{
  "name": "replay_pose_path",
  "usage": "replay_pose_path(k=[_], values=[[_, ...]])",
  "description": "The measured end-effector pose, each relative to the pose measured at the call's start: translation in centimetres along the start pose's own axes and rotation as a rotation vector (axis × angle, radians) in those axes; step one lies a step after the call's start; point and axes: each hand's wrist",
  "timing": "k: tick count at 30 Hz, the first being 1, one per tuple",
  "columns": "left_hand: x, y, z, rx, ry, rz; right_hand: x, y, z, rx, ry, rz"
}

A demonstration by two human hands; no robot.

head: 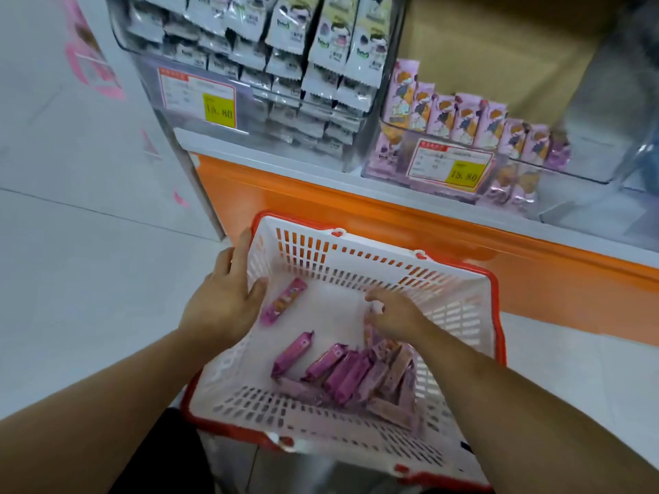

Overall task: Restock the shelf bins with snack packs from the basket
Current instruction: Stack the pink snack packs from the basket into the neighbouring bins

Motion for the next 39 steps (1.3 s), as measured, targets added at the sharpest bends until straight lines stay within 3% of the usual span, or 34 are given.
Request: replay_pose_path(k=[4, 11, 15, 19, 24, 27, 33, 36, 39], values=[[-0.4, -0.8, 0.0, 0.070, -0.008, -0.057, 0.8, -2.8, -2.3, -0.081, -0.079, 0.016], [-0.3, -0.8, -0.2, 0.074, -0.001, -0.075, 0.0, -4.2, -2.6, 0.125, -0.005, -0.112], [0.0, -0.4, 0.2, 0.047, 0.013, -0.081, -3.0, -0.7, -0.3, 0.121, 0.072, -0.243], [0.7, 0.2, 0.2, -0.056, 0.082, -0.083, -7.2, 4.0, 2.8, -0.013, 0.145, -0.498], [3.9, 3.5, 0.3, -0.058, 0.106, -0.278, -12.4, 10.5, 9.6, -0.051, 0.305, -0.578], [9.1, 6.9, 0.5, -0.052, 0.014, -0.077, -14.1, 14.5, 14.0, -0.011, 0.393, -0.575], [20.2, 14.2, 3.7, -0.359, -0.075, 0.692, -14.1, 21.0, 21.3, 0.199, 0.505, -0.661], [23.2, 16.2, 5.3, -0.380, -0.194, 0.758, -13.6, 23.5, 22.9, 0.366, 0.508, -0.774], [24.2, 16.5, 4.9, -0.215, -0.342, 0.651, -13.3, 25.3, 22.6, 0.444, 0.544, -0.734]])
Point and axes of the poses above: each hand's wrist, its own z-axis away from the middle knuckle, its own y-axis out of the back of the hand, x = y × z, and after that the axes turned 1 degree about x, right-handed
